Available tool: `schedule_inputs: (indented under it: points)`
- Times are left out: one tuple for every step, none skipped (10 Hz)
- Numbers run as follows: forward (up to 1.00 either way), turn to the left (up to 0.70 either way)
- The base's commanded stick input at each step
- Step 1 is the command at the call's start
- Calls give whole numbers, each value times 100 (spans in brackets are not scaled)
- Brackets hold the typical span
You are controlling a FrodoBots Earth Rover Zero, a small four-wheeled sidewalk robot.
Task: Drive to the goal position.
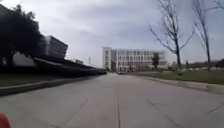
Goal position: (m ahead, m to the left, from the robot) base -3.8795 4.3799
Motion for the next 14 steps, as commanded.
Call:
schedule_inputs:
  points:
    - [70, 0]
    - [70, 0]
    - [70, 0]
    - [70, 0]
    - [70, 0]
    - [70, 0]
    - [70, 0]
    - [70, 0]
    - [70, 0]
    - [70, 0]
    - [70, 0]
    - [70, 0]
    - [70, 0]
    - [70, 0]
